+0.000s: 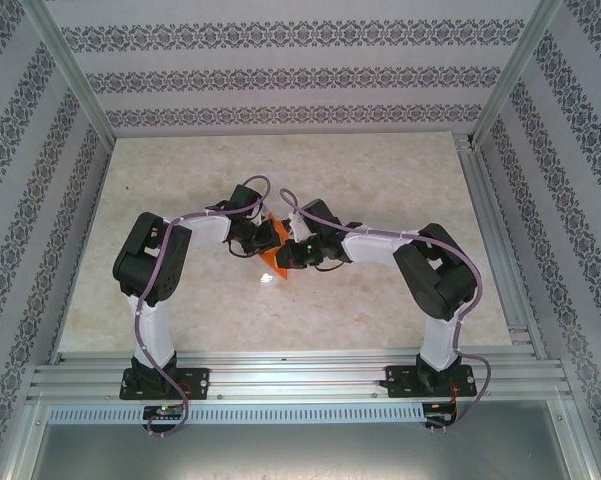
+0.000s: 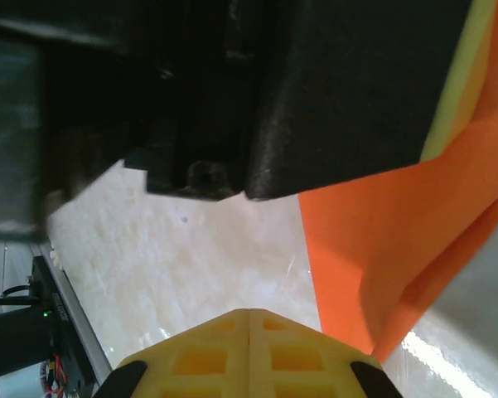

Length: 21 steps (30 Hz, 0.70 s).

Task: Fold a paper plane with a square sheet of paper (fold left side to right side)
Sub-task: Fourth fold the wing at the center of the table.

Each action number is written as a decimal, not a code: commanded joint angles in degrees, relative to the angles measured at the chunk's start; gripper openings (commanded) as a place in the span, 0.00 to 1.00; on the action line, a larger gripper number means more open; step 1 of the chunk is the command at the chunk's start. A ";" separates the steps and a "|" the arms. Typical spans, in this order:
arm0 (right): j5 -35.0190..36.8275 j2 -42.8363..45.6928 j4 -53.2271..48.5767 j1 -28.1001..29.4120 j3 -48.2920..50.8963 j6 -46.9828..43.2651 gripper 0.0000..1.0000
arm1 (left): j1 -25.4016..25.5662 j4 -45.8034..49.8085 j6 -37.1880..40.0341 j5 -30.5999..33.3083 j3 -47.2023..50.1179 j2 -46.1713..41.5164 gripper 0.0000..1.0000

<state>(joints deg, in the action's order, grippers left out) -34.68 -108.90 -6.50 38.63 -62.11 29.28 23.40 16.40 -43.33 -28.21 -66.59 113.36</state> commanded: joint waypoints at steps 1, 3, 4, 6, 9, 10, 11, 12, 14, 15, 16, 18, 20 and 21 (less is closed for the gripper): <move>1.85 -2.30 0.20 0.69 -0.68 0.08 0.03 | 0.32 5.35 1.41 6.22 1.85 2.54 0.08; 3.12 -3.13 -0.82 0.77 -0.12 -0.69 0.03 | 0.30 5.32 1.48 6.16 1.90 2.48 0.08; 3.77 -3.40 -1.61 0.90 0.16 -1.12 0.03 | 0.25 5.39 1.44 6.22 1.81 2.48 0.08; 4.49 -3.75 -3.01 1.40 0.95 -1.98 0.03 | 0.25 5.52 1.54 6.06 1.47 2.40 0.09; 5.46 -4.21 -4.64 2.26 2.86 -2.89 0.02 | 0.06 6.72 2.24 6.06 0.34 1.83 0.09; 5.96 -4.30 -4.95 2.31 3.61 -2.94 0.02 | -0.11 7.32 2.51 6.07 -0.18 1.49 0.10; 6.28 -4.38 -4.88 2.33 4.65 -2.95 0.02 | -0.42 7.81 2.79 5.85 -0.88 1.00 0.11; 6.64 -4.43 -4.65 2.35 5.49 -2.84 0.02 | -0.84 8.45 3.25 5.71 -1.60 0.37 0.12; 7.32 -4.56 -4.82 2.37 6.61 -2.92 0.02 | -2.14 10.14 4.05 5.41 -3.49 -0.99 0.14; 7.56 -4.67 -4.95 2.34 6.93 -2.98 0.02 | -2.89 10.99 4.51 5.08 -4.64 -1.82 0.16; 7.85 -4.70 -5.13 2.33 7.00 -3.00 0.02 | -3.64 11.79 4.97 4.89 -5.55 -2.46 0.19; 8.19 -4.74 -5.26 2.33 7.36 -3.00 0.02 | -5.12 13.37 6.05 4.23 -7.91 -4.22 0.24; 8.21 -5.07 -5.35 2.46 7.31 -3.03 0.02 | -6.45 14.17 6.58 3.42 -9.15 -6.09 0.27; 8.22 -5.24 -5.60 2.44 7.13 -3.21 0.02 | -6.96 14.19 6.72 2.99 -9.26 -7.24 0.29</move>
<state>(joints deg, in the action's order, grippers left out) -30.68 -111.35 -3.81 39.88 -58.00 27.31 18.39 27.46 -39.07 -26.04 -73.23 111.26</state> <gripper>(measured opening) 0.042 0.284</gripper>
